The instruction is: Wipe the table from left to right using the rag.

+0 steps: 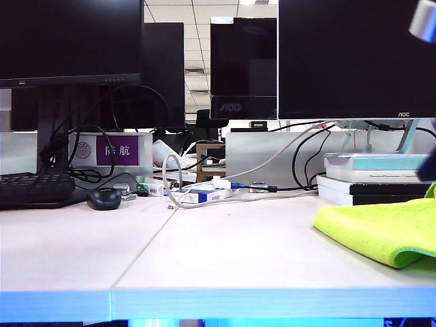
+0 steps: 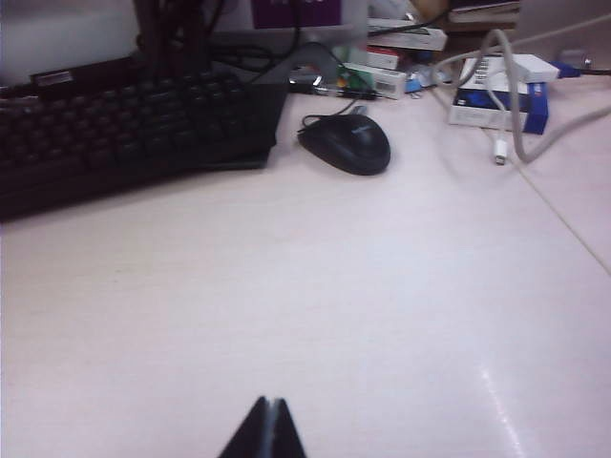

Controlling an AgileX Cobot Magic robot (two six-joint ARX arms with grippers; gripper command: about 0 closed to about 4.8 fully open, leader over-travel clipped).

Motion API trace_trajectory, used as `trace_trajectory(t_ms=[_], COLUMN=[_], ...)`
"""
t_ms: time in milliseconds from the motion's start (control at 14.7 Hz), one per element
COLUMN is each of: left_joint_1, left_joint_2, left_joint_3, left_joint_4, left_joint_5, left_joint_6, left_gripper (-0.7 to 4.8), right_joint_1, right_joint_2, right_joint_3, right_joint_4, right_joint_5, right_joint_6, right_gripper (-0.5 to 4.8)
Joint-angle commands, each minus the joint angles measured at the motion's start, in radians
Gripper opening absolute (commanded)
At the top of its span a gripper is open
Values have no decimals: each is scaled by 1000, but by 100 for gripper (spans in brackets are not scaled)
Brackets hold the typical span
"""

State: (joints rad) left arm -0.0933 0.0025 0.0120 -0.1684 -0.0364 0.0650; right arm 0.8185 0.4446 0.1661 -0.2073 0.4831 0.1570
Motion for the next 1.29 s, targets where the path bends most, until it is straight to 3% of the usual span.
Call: trace_trajectory(t_ms=[68,476,544,748,816,1291], left_joint_1=[0,0,0,0,0,0], left_joint_2=[-2,-2,-2,-2,-2,-2], left_joint_3=[-4,-4,-4,-4,-4,-4], left_joint_4=[-9,-8,-9,-9,-8,-8], left_joint_5=[-2,-5,-4,-4,-5,-4], left_joint_6=[6,6,6,6,6,6], left_gripper=[-2,-2,-2,-2,-2,-2], right_joint_1=[-117,-351,-433,-549,-645,-832], right_joint_2=[-112,-278,-337,-419,-443,-443], right_joint_3=[-67,-142,-151,-152,-154,-160], right_joint_4=[9,40,41,44,55,72], right_joint_5=[76,72,72,73,72,76], right_joint_6=[5,5,4,4,4,4], right_gripper=[62,62,62,62,62,62])
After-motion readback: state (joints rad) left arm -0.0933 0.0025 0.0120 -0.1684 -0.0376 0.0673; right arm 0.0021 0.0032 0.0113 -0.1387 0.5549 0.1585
